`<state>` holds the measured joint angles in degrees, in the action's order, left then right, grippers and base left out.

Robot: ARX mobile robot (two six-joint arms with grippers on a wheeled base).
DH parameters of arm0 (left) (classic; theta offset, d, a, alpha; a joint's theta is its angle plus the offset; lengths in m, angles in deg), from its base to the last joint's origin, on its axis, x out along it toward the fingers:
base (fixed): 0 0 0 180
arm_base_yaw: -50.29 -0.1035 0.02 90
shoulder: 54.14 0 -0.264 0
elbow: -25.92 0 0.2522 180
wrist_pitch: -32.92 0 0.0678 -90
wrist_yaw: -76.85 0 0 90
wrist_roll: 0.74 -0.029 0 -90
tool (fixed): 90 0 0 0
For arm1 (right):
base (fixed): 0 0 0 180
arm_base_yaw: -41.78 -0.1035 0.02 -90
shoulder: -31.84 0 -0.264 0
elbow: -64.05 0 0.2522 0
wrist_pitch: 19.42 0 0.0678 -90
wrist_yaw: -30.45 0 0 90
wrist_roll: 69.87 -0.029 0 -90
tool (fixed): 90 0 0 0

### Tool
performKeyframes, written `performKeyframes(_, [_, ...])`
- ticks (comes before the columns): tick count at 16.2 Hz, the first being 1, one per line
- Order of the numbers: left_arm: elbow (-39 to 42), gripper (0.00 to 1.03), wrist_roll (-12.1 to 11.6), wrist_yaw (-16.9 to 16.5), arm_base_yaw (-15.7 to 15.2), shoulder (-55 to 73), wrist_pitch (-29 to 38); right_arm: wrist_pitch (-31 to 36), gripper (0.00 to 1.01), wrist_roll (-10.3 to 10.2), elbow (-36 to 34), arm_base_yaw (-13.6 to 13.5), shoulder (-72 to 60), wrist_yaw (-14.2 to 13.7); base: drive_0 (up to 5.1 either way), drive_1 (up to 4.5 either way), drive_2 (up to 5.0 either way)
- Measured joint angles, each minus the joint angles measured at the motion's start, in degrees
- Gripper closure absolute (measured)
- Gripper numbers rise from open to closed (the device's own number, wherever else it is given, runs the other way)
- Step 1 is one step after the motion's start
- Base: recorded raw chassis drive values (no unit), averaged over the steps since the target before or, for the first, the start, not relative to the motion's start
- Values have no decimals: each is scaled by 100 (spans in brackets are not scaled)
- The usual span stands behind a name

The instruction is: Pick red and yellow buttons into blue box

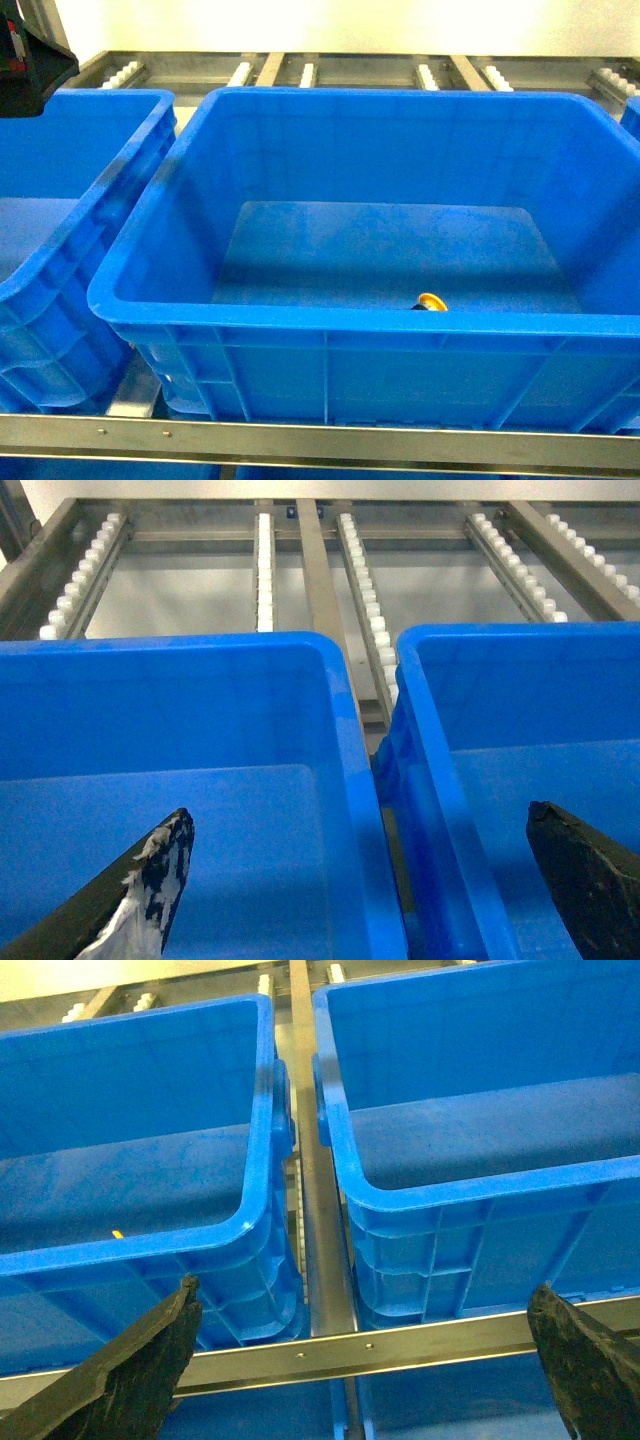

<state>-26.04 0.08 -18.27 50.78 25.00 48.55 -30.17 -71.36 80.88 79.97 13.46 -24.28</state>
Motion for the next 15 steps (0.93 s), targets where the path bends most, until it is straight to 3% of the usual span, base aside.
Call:
performKeyframes(2, [44, 5, -127, -94, 20, -35, -101, 0, 3, 0, 0, 0, 0, 0, 0, 0, 0])
performKeyframes(7, [44, 5, -129, -109, 44, -44, -94, 0, 3, 0, 0, 0, 0, 0, 0, 0, 0])
performKeyframes(8, [70, 6, -129, -61, 37, -42, 48, 0, 3, 0, 0, 0, 0, 0, 0, 0, 0])
performKeyframes(9, [481, 18, -120, 345, 4, -55, 1198, 695, 9, 20, -188, -61, 94, 39, 0, 0, 0])
performKeyframes(11, [1311, 39, -109, 516, -50, -455, 1934, 680, 31, 107, -234, -774, 883, -437, 0, 0, 0])
performKeyframes(15, [2284, 85, -105, 518, -52, -1318, 2039, -33, 78, 114, -234, -2065, 1552, -1738, 0, 0, 0])
